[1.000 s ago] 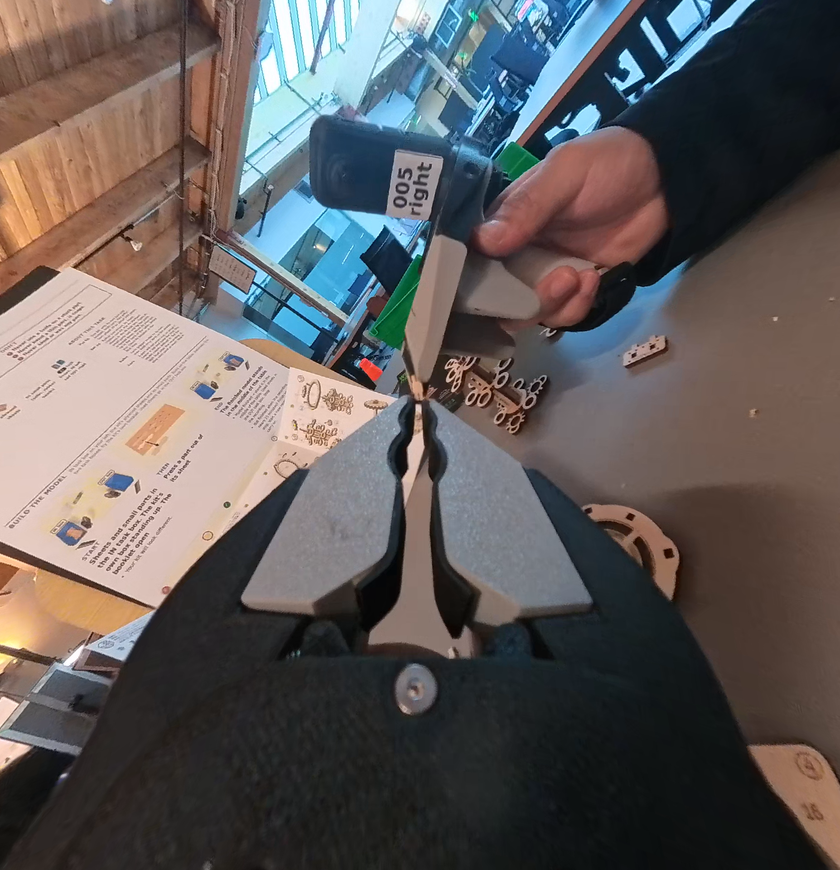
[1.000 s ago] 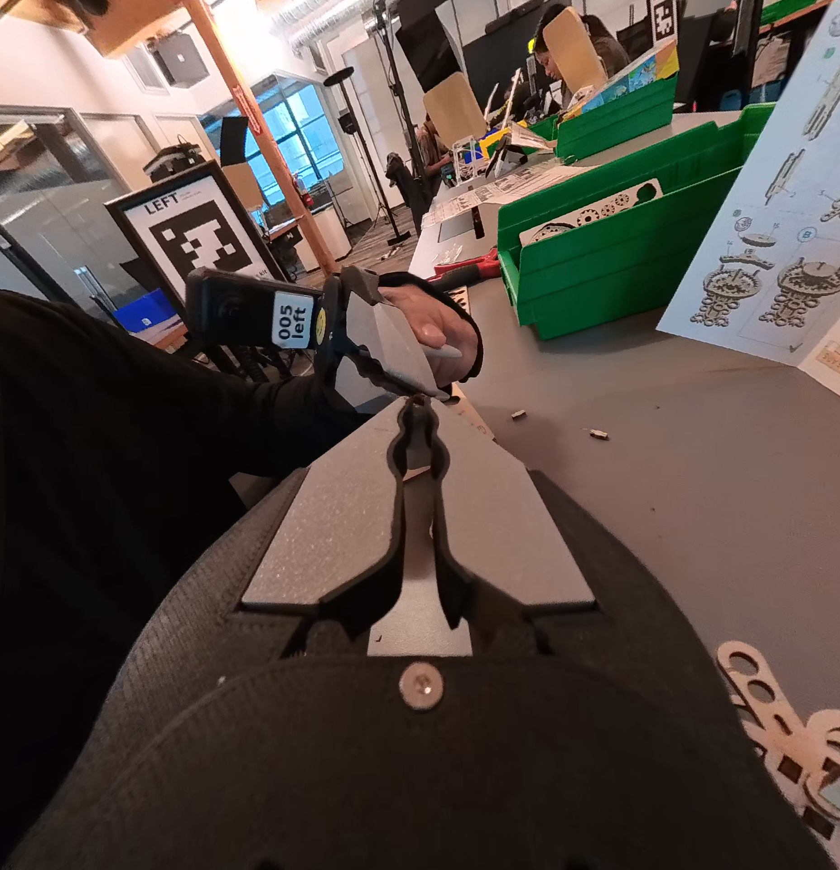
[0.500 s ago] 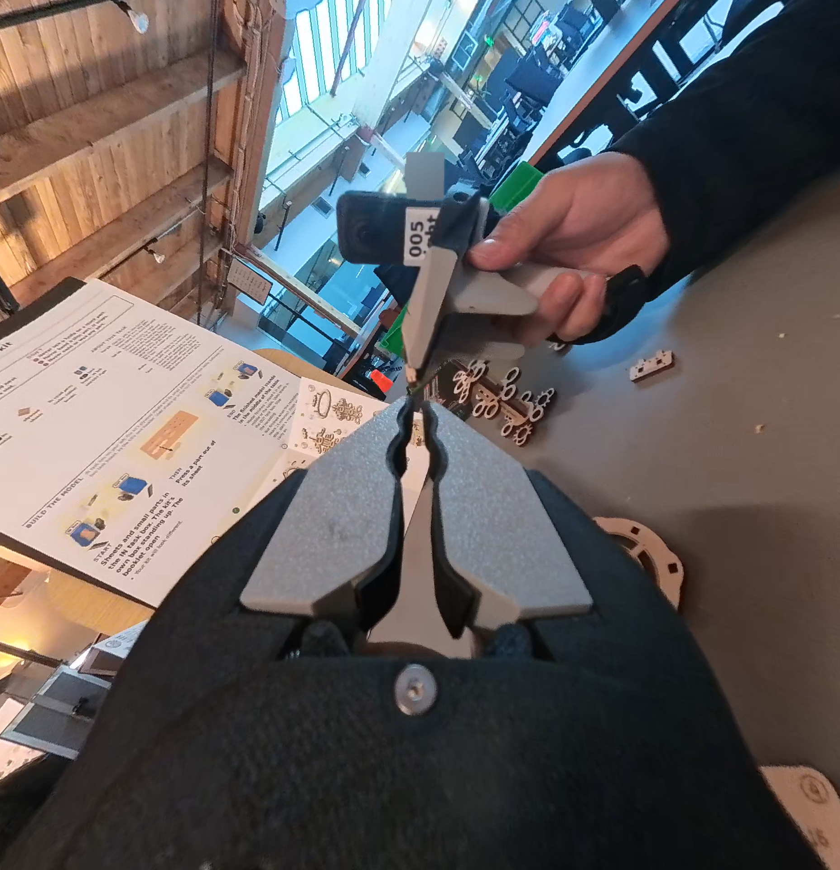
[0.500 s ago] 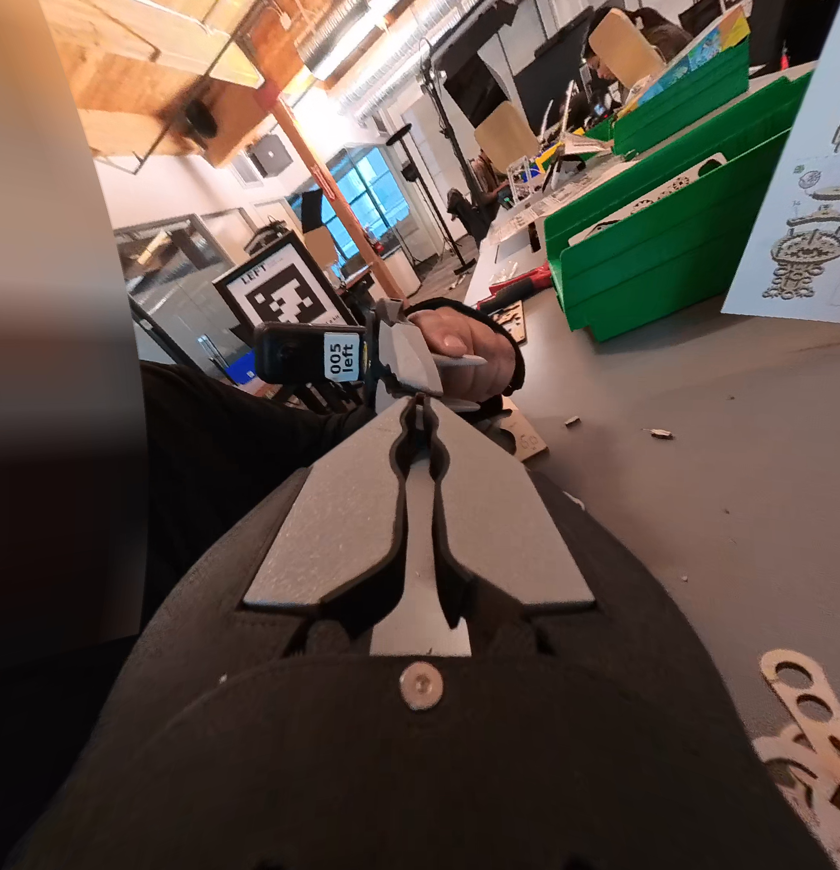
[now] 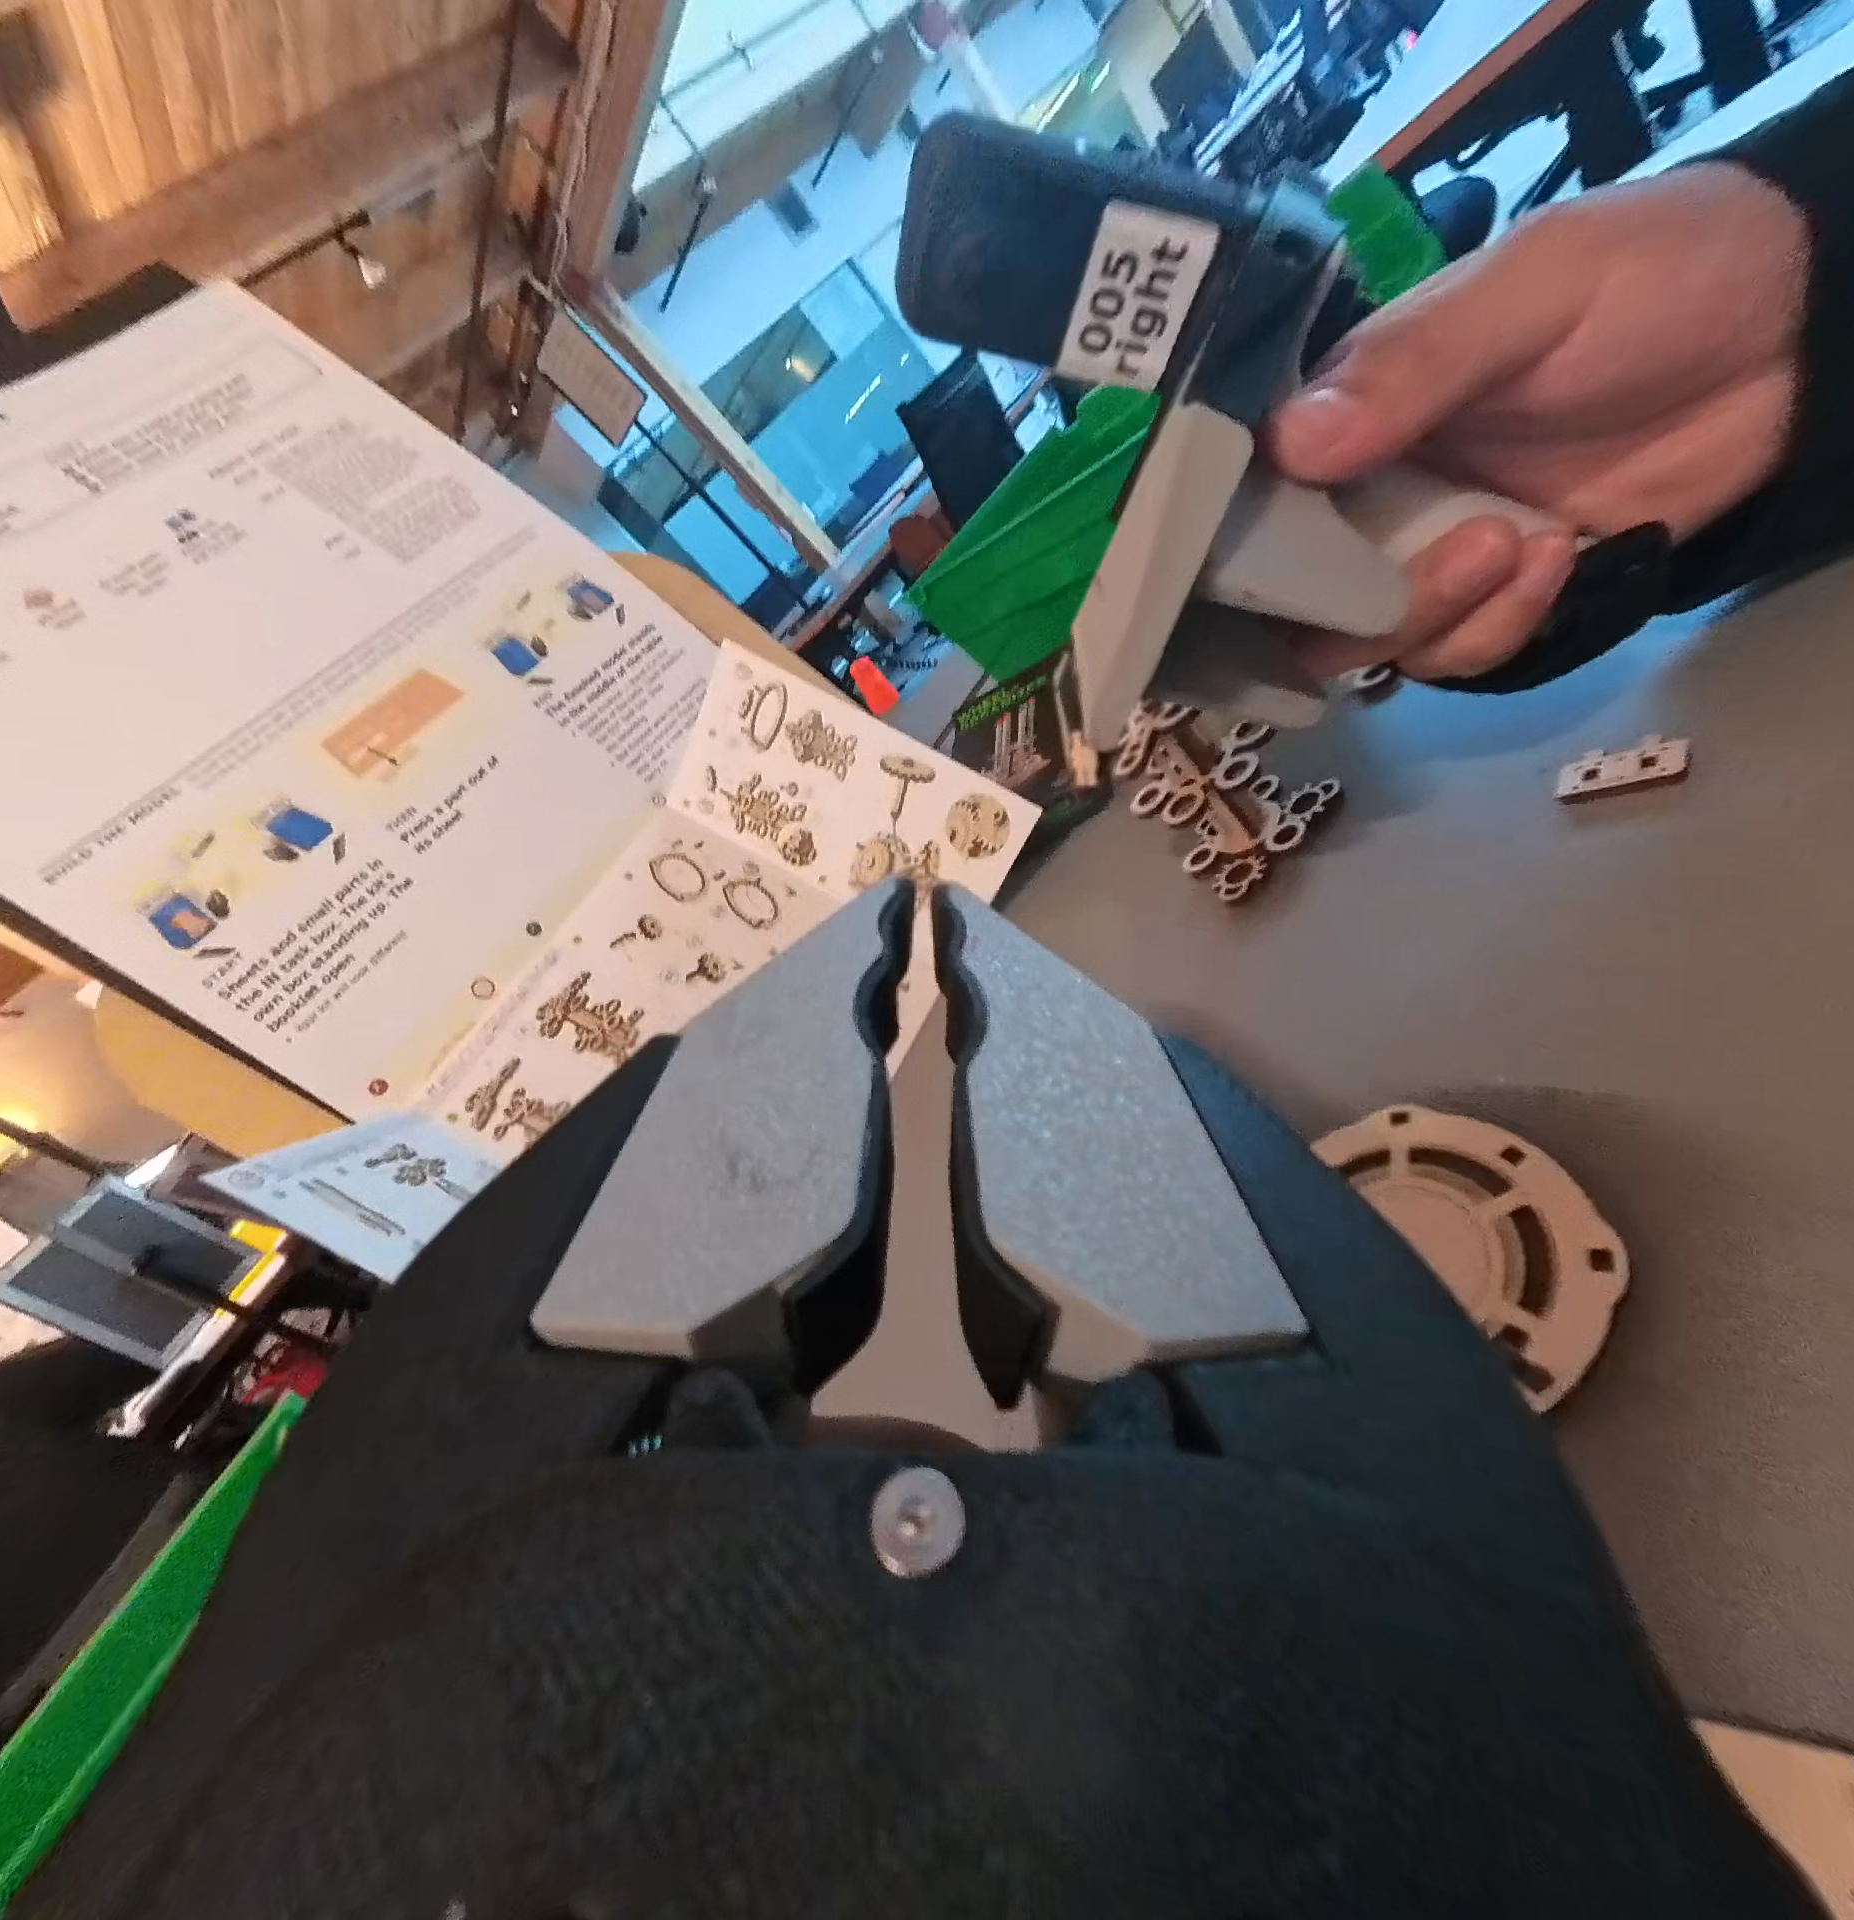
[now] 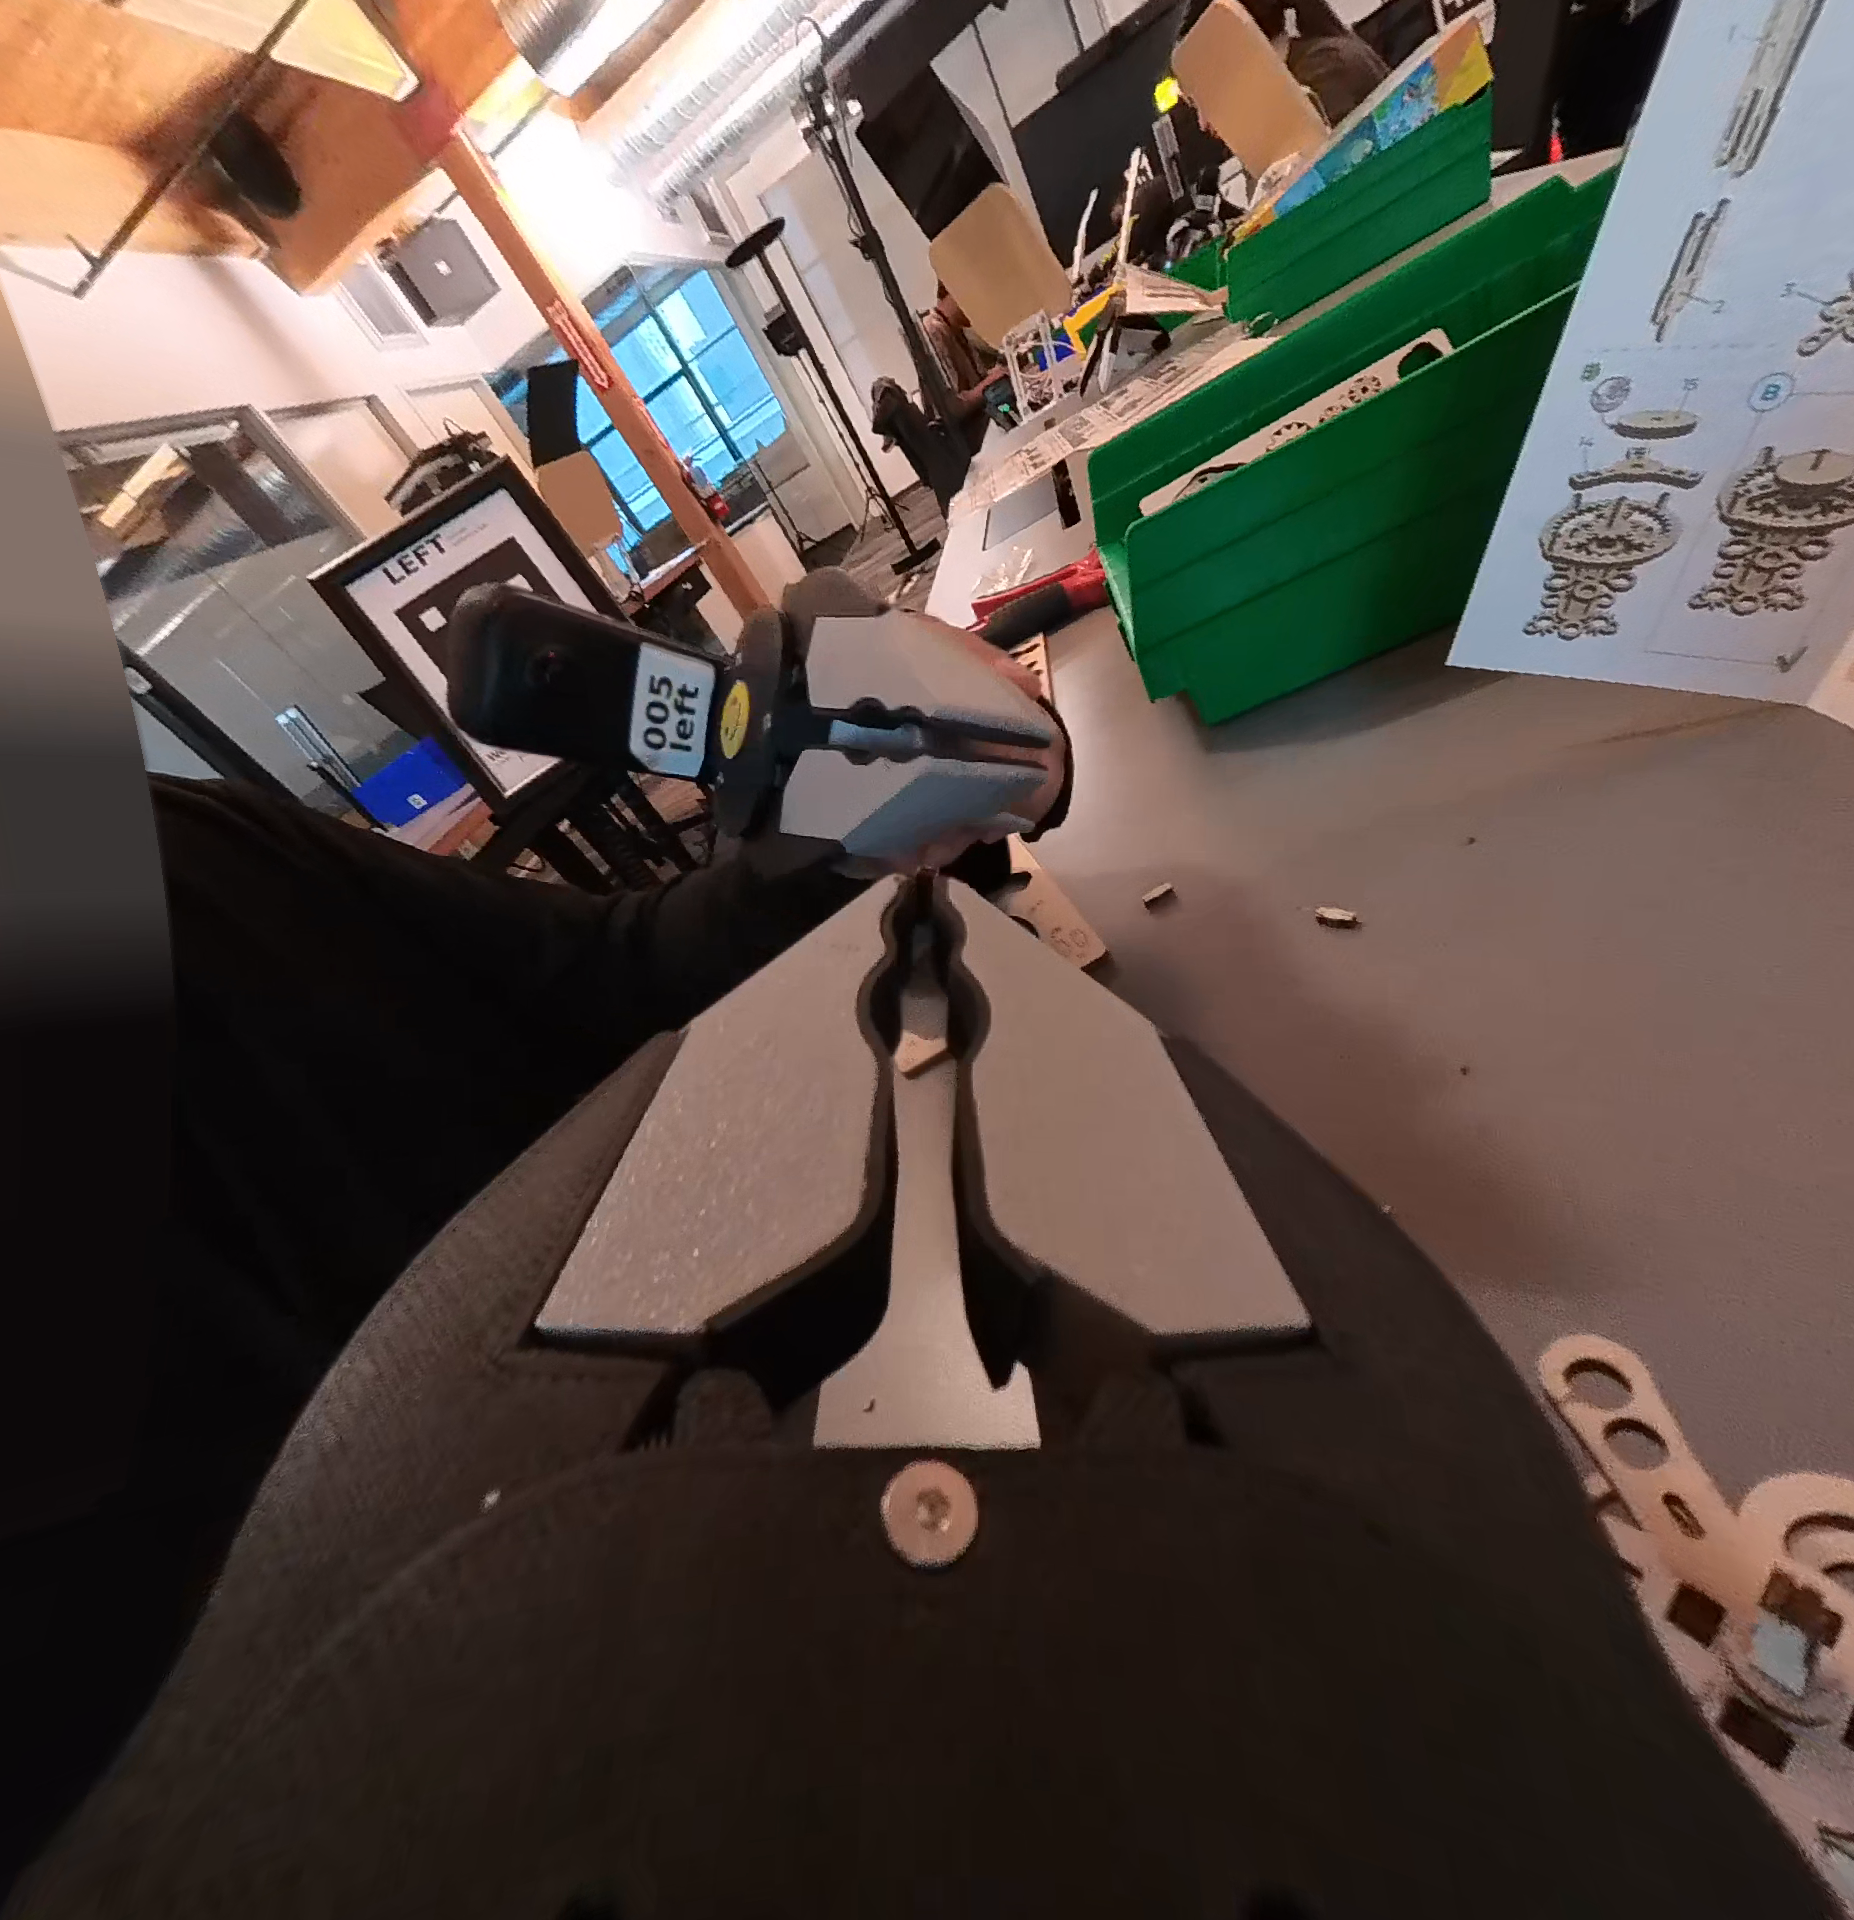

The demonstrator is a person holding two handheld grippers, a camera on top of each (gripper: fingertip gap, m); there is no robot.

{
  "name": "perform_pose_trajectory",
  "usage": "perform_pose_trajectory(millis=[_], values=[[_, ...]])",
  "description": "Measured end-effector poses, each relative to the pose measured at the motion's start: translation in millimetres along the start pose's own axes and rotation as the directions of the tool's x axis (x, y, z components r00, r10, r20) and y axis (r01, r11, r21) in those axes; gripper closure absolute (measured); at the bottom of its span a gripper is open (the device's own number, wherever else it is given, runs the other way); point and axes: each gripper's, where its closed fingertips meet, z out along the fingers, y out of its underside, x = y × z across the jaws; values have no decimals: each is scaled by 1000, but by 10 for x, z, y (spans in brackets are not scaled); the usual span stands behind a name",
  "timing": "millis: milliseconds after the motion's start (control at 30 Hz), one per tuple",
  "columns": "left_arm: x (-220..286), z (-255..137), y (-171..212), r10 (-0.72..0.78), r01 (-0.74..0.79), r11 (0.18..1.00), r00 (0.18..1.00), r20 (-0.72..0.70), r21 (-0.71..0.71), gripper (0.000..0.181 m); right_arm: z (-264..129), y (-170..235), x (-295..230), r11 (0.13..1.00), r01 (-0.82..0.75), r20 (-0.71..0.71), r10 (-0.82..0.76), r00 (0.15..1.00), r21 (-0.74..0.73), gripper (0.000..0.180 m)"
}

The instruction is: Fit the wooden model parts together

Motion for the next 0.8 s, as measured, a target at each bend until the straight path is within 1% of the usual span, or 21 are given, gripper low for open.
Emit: perform_pose_trajectory(millis=[233, 367, 433, 533, 600, 667, 733, 800], values=[[-13, 71, 256, -51, 50, 990, 999, -4, -130, 181, 12, 63, 40, 998, 35, -49, -37, 998, -47, 180], [75, 94, 361, -64, 53, 982, 997, -53, -182, 181, 17, 88, 41, 997, 37, -53, -41, 998, -63, 180], [154, 96, 437, -71, 47, 974, 992, -102, -221, 181, 14, 103, 52, 996, 46, -63, -51, 997, -76, 180], [265, -4, 577, -118, 41, 941, 970, -213, -335, 179, 7, 157, 81, 991, 73, -87, -83, 993, -115, 180], [392, -171, 642, -166, 16, 909, 930, -328, -417, 179, 17, 222, 103, 984, 83, -100, -99, 990, -156, 180], [550, -367, 726, -230, -15, 867, 874, -428, -497, 177, 47, 319, 117, 974, 81, -102, -104, 989, -210, 180], [683, -531, 824, -250, -78, 831, 831, -496, -550, 175, 88, 433, 114, 960, 77, -95, -106, 990, -268, 180], [778, -624, 876, -256, -119, 813, 807, -532, -571, 177, 129, 549, 100, 944, 77, -80, -108, 991, -322, 180]])
